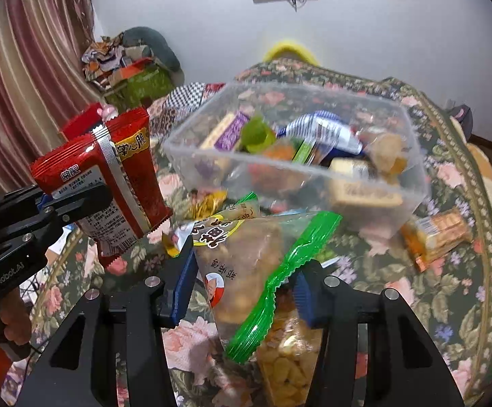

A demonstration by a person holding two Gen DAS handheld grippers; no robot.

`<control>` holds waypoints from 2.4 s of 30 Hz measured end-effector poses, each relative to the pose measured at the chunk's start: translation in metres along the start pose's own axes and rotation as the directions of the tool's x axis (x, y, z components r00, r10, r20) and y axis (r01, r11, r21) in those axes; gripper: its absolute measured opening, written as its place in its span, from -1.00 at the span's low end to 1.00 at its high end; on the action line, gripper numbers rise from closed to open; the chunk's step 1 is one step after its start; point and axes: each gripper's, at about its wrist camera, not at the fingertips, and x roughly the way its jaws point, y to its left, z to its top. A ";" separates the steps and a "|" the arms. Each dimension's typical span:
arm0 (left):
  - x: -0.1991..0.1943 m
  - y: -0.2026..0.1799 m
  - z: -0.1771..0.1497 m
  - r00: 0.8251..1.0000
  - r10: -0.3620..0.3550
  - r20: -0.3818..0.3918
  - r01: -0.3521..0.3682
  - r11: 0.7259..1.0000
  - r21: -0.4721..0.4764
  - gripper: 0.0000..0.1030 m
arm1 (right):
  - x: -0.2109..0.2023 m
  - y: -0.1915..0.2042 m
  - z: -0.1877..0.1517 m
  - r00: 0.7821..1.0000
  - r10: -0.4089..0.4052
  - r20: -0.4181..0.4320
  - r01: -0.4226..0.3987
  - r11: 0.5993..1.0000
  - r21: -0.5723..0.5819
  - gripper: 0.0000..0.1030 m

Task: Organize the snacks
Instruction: 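Lift the red chip bag in the left tool while the right lifts the green-strip bag, then drop the red chip bag and green-strip bag into the box, opening both tools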

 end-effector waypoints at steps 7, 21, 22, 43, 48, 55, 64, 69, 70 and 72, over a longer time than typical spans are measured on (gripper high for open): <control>-0.009 -0.005 0.031 0.998 0.008 0.067 -0.008 1.000 0.002 -0.65 | -0.023 -0.011 0.024 0.996 -0.019 0.084 0.019 1.000 -0.001 -0.10; 0.029 -0.006 0.086 0.992 0.045 0.114 -0.045 0.999 0.001 -0.65 | -0.017 -0.040 0.078 0.982 -0.105 0.158 0.108 0.994 -0.012 -0.10; 0.035 -0.006 0.088 0.993 0.047 0.109 -0.048 0.999 -0.001 -0.65 | -0.013 -0.042 0.082 0.981 -0.111 0.159 0.115 0.993 -0.011 -0.10; 0.128 -0.024 0.082 0.996 0.084 -0.042 -0.082 0.995 0.048 0.03 | 0.048 -0.076 0.092 0.982 -0.189 0.017 0.189 0.982 0.017 -0.01; 0.110 -0.033 0.077 0.998 0.058 -0.019 -0.056 0.995 0.076 0.19 | 0.030 -0.073 0.086 0.977 -0.211 0.034 0.211 0.977 -0.010 0.35; 0.083 -0.028 0.074 1.000 -0.011 -0.017 0.012 1.000 0.020 0.27 | -0.004 -0.071 0.073 0.974 -0.213 0.075 0.215 0.976 -0.031 0.39; 0.063 -0.004 0.049 0.998 -0.018 -0.067 0.016 0.999 -0.038 0.38 | -0.040 -0.087 0.049 0.968 -0.229 0.099 0.231 0.973 -0.003 0.39; 0.075 0.009 0.024 0.990 -0.010 -0.138 0.001 0.998 -0.069 0.39 | -0.044 -0.108 0.028 0.962 -0.268 0.053 0.267 0.963 0.024 0.41; 0.078 0.010 0.018 0.988 -0.007 -0.151 -0.003 0.997 -0.071 0.39 | -0.043 -0.114 0.024 0.960 -0.277 0.037 0.276 0.961 0.031 0.44; 0.085 0.009 0.007 0.984 -0.012 -0.180 -0.001 0.997 -0.073 0.39 | -0.038 -0.126 0.013 0.957 -0.289 0.002 0.288 0.956 0.051 0.46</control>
